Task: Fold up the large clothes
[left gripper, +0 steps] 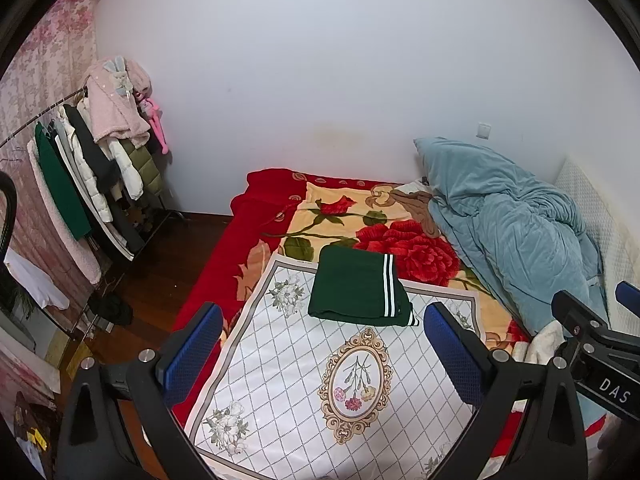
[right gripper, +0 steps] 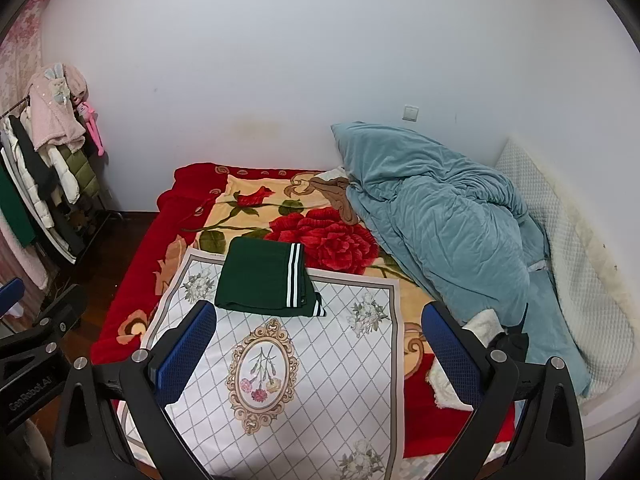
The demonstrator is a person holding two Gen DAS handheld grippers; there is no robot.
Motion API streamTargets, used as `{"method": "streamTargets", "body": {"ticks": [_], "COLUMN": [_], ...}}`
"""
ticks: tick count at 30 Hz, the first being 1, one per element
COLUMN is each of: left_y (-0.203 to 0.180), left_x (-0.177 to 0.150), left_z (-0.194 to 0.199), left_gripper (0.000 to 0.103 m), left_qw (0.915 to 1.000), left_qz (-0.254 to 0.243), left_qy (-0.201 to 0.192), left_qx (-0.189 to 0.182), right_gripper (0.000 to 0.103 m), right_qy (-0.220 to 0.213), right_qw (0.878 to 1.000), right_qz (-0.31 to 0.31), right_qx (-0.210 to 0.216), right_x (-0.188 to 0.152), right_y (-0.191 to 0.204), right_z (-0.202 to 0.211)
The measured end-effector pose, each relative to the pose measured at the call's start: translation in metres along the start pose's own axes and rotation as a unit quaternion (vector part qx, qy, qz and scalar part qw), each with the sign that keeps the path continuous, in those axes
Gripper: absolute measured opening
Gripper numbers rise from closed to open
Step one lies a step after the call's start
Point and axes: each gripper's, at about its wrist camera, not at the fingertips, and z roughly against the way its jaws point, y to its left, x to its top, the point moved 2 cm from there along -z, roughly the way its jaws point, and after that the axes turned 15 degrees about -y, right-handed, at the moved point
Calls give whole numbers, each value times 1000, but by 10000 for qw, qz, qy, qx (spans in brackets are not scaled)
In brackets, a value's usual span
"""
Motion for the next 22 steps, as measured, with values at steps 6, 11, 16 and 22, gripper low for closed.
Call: {"method": "streamTargets", "body": {"ticks": [6,11,16,22], "left_y": [0,0,0,0], "left_x": [0,-1,-1,2], "left_z": [0,0,1,1], "left_gripper": [102,102,102,102], "left_qw": [10000,10000,10000,10000], "left_qz": [10,7,16,16], "left_qy": [-2,-3,1,8], "left_qx": [3,6,13,27], "right_gripper": [103,103,103,103], "right_qy": [-6,-9,-9,-8], "right_qw": [10000,10000,10000,10000], "right_qz": [2,0,-1,-17], "right_qx": [-5,-20,-18,-37], "right_x": [0,0,-1,-3], "right_y": [0,0,1,2], "right_z": [0,1,1,4]}}
